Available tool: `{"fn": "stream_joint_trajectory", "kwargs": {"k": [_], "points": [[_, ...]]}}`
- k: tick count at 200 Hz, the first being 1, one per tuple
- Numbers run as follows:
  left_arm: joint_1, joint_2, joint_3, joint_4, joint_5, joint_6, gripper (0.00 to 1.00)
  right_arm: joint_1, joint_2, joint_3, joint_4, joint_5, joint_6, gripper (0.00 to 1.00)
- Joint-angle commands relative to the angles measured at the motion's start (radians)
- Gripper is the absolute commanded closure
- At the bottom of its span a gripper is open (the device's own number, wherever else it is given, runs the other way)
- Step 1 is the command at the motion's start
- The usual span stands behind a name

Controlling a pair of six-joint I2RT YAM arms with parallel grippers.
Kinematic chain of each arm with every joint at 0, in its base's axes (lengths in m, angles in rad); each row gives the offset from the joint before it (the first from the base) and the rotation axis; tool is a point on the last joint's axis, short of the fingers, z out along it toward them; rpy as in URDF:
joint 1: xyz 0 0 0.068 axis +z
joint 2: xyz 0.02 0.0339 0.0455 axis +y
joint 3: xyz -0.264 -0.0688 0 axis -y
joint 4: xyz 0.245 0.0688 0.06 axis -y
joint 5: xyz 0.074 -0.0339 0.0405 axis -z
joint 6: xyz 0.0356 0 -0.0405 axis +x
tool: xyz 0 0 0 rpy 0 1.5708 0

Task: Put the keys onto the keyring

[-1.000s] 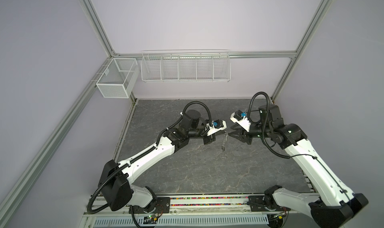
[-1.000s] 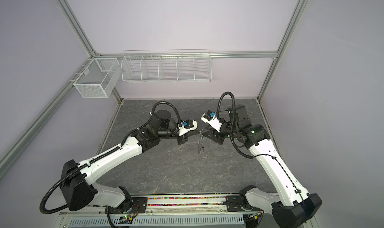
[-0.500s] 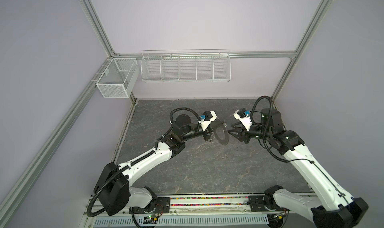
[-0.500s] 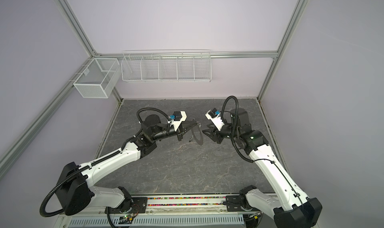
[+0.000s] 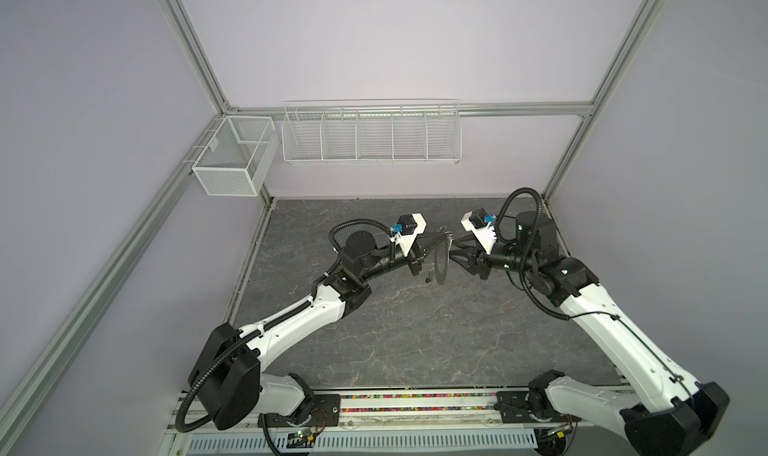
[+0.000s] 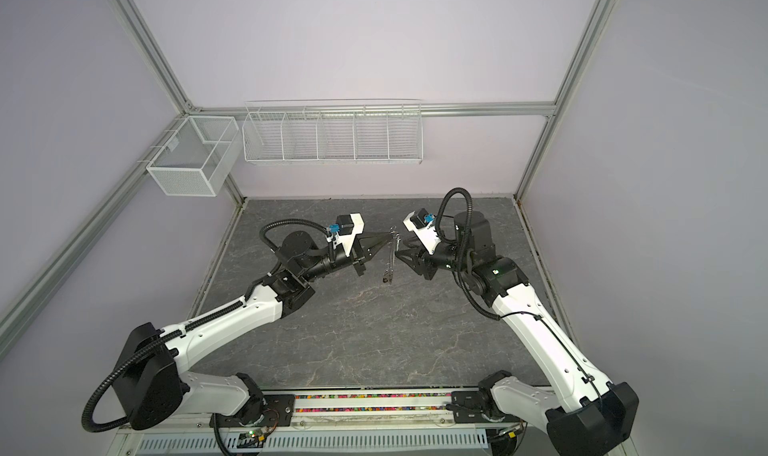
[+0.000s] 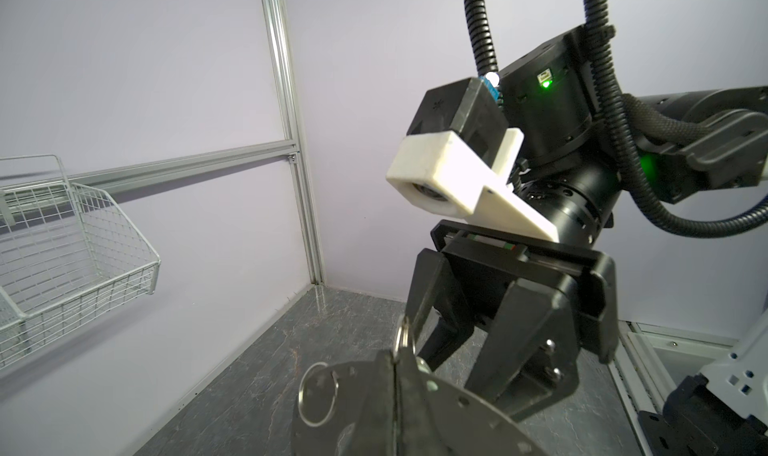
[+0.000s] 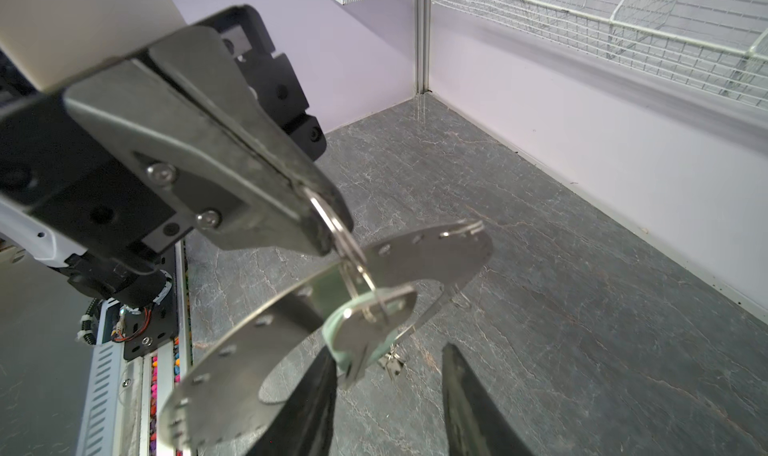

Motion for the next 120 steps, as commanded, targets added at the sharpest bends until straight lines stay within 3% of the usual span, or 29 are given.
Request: {"fn": "stream_joint_trajectory", "kwargs": {"k": [1, 120], "points": [[-0.006, 0.018, 0.006, 0.064, -0.010, -0.029, 1.00, 0.011, -0.005, 0.021, 0.053, 0.032, 0.003, 0.60], [-0.009, 0.077, 0.044, 0.160, -0.045, -0.074, 1.00, 0.069, 0.010, 0.039, 0.049, 0.219, -0.068, 0.84]]}}
